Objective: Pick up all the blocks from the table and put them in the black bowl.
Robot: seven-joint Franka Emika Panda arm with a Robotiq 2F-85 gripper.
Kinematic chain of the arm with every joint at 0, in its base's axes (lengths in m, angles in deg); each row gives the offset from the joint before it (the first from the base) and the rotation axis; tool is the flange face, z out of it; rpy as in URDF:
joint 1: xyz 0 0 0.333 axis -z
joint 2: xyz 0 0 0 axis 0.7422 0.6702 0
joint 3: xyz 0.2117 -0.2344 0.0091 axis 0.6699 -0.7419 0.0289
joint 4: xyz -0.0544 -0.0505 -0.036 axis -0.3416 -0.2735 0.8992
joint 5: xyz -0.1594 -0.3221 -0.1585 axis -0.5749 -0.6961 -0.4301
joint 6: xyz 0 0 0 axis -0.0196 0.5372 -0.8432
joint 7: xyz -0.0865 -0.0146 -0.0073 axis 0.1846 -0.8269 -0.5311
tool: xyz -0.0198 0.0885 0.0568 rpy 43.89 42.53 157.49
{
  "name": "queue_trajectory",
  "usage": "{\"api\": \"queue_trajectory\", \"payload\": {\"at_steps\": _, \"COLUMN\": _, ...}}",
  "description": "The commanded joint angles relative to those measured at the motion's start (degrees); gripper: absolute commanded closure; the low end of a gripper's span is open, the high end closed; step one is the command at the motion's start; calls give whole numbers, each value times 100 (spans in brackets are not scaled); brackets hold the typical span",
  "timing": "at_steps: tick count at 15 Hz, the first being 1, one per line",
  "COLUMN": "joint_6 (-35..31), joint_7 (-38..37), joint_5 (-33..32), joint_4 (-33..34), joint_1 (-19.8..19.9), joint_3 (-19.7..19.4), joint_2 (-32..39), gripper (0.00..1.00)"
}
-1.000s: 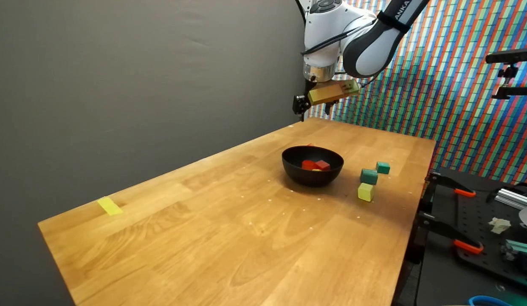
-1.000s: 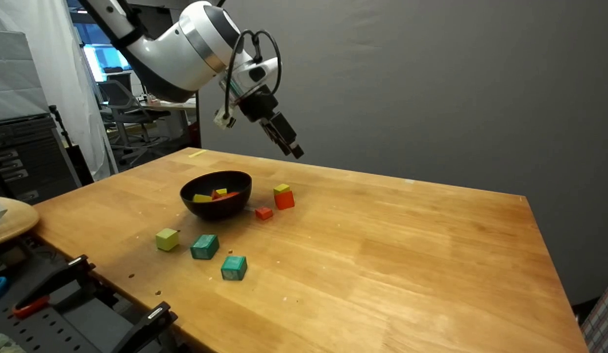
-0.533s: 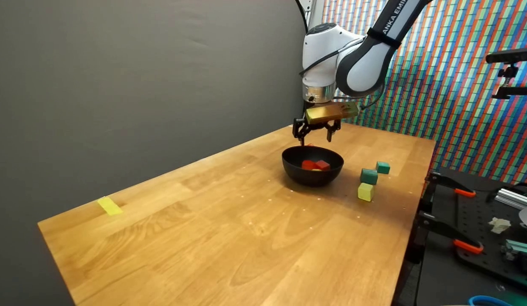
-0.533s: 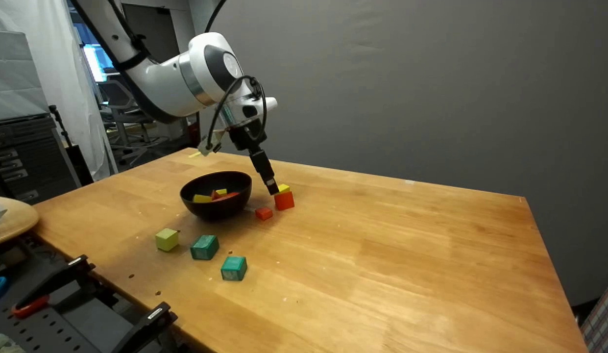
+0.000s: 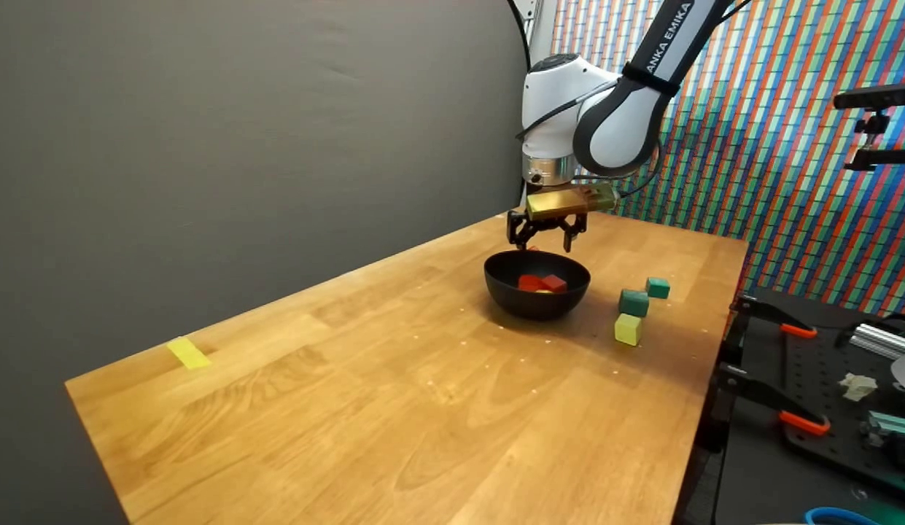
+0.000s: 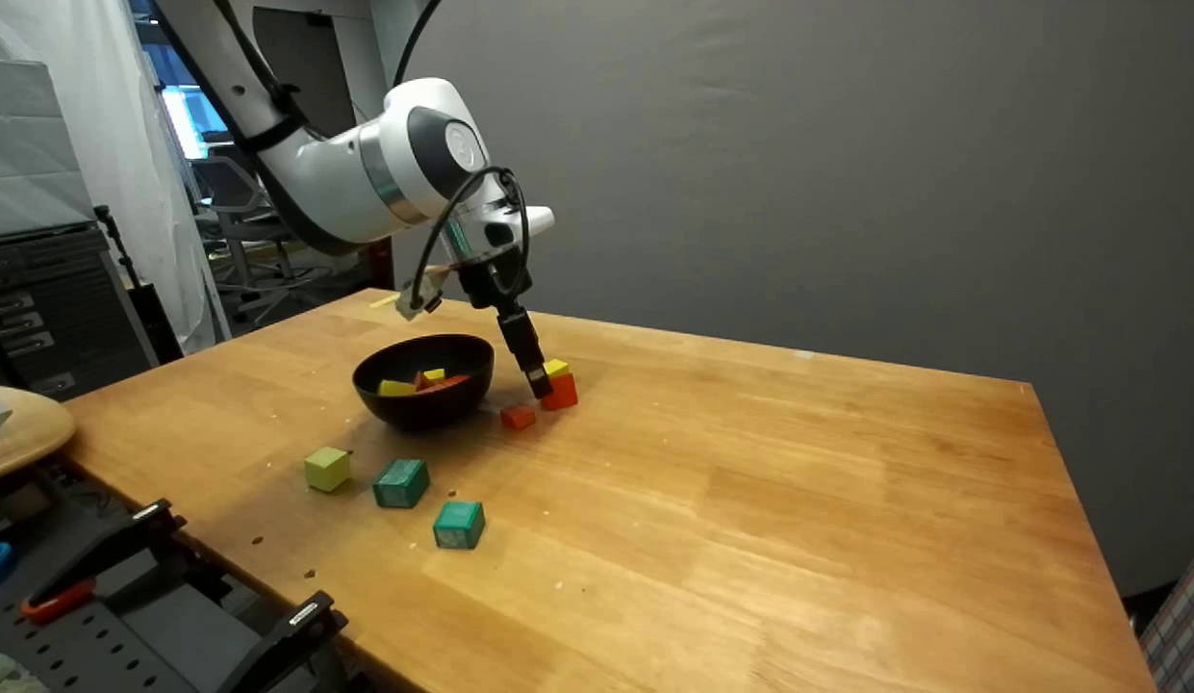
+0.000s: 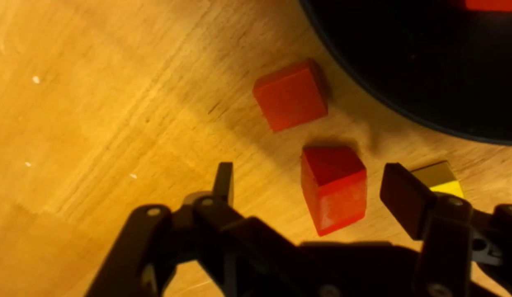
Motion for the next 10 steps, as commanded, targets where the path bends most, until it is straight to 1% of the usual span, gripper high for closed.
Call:
{"api": "queue_trajectory", "payload": {"at_steps": 1, "joint_6": 179, "joint_7": -164, "joint_5": 110, "joint_4": 275, "joint_1": -224, "joint_3": -184, "joint_2": 208, "gripper": 38}}
{"api": "queue_trajectory", "payload": {"at_steps": 2, "joint_6": 200, "joint_7": -206, "joint_5": 110, "joint_4": 326, "joint_1": -256, "joint_3": -201, "joint_2": 252, "gripper": 48}}
{"api": "queue_trajectory", "payload": {"at_steps": 7, "joint_6": 385, "joint_7": -368, "joint_5": 207, "joint_4": 667, "joint_1": -324, "joint_3": -146, "joint_2": 497, "gripper": 86}}
{"api": "queue_trajectory", "payload": {"at_steps": 8, "joint_6": 484, "joint_7": -389, "joint_5": 217, "joint_4": 748, "joint_1": -339, "joint_3": -140, "joint_2": 545, "gripper": 89}}
{"api": "queue_trajectory", "payload": {"at_steps": 9, "joint_6": 593, "joint_7": -406, "joint_5": 229, "joint_4": 819, "joint_1": -338, "joint_3": -112, "joint_2": 569, "gripper": 90}}
{"api": "queue_trajectory", "payload": {"at_steps": 10, "joint_6": 638, "joint_7": -415, "joint_5": 227, "joint_4": 851, "joint_1": -336, "joint_3": -92, "joint_2": 567, "gripper": 92}}
